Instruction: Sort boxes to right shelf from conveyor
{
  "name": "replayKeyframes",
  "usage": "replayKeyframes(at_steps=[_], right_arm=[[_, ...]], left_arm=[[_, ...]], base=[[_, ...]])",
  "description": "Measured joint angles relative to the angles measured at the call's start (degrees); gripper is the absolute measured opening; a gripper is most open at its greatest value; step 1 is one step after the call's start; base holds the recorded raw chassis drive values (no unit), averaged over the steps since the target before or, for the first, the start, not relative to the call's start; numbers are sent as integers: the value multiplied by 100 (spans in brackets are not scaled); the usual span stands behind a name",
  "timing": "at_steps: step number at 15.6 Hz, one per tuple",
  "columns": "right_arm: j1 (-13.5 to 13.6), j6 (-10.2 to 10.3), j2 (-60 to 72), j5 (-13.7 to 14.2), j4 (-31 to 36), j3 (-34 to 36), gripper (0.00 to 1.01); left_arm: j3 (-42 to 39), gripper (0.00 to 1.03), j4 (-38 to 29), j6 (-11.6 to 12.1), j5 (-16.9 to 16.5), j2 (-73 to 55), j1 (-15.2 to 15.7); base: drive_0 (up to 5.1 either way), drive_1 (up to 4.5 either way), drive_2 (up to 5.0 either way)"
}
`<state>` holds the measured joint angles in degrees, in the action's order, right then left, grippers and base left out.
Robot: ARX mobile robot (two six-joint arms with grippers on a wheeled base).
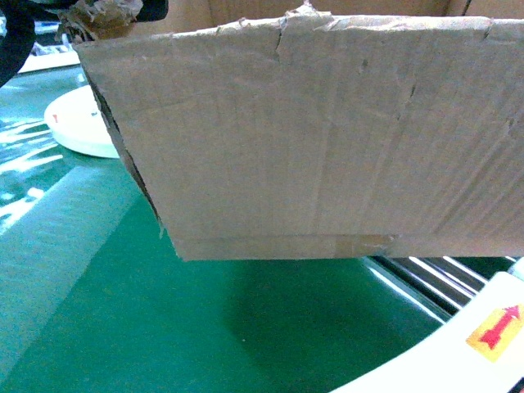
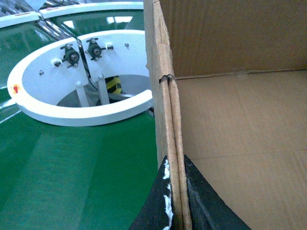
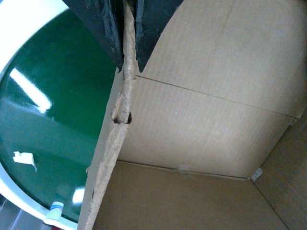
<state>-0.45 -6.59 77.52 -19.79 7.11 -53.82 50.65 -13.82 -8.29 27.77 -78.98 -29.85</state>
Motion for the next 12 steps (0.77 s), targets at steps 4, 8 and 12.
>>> replayKeyframes(at_steps=[4,8,12], right_arm=[[-7,-13,0,-2,11,4,2],[0,-15,0,-9,-7,4,2],[-4,-15,-42,-9,-4,4,2]], left_arm=[[0,2,-17,17,9,-4,-7],[-2,2,7,20,22,-2,-7],[0,2,-13,22,13,33,-11]], base=[[-148,-581,285],[-152,-368,65],[-139,-139,-139]])
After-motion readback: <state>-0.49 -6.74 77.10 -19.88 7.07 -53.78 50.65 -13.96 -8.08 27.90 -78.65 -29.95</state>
